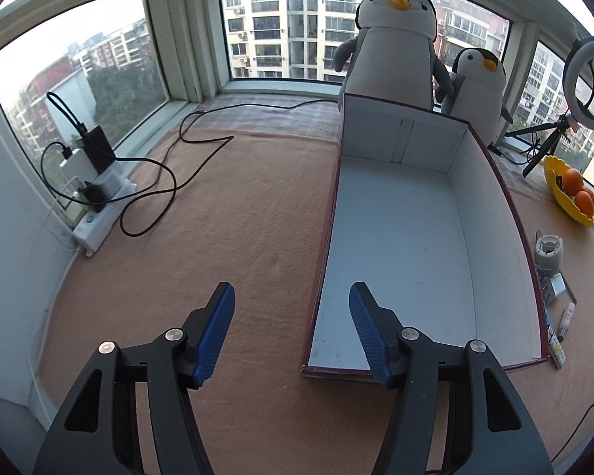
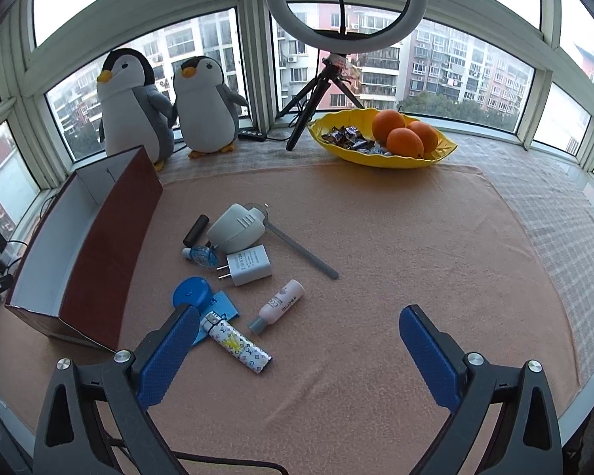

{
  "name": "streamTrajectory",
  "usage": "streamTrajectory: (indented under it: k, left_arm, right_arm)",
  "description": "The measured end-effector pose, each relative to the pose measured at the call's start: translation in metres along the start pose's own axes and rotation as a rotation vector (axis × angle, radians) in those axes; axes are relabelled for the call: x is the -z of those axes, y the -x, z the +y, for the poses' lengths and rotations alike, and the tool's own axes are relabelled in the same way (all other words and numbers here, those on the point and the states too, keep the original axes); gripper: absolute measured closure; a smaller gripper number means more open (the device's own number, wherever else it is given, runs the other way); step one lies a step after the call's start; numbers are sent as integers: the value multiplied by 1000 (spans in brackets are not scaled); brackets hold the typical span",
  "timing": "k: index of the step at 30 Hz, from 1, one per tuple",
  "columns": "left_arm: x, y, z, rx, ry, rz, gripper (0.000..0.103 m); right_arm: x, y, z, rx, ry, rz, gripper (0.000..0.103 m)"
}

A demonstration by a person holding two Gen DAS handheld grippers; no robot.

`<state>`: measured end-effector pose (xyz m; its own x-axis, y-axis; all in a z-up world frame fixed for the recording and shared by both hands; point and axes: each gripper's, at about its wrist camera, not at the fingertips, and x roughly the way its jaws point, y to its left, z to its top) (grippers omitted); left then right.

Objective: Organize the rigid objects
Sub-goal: 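Reach the right gripper down and grasp the patterned lighter, then carry the lighter with the right gripper into the box and release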

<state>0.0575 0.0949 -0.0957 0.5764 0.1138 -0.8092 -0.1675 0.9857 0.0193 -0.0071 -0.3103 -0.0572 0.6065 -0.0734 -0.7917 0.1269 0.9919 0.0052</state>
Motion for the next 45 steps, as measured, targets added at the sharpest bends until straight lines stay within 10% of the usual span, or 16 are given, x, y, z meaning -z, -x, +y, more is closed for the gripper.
streamTrajectory:
  k: [14, 45]
  left_arm:
    - [3, -20, -7, 18, -18, 53, 85]
    - [2, -37, -10, 2, -7, 96, 95]
  right_arm:
    - [23, -72, 42, -114, 189, 220, 45]
    - [18, -116, 50, -220, 262, 330, 83]
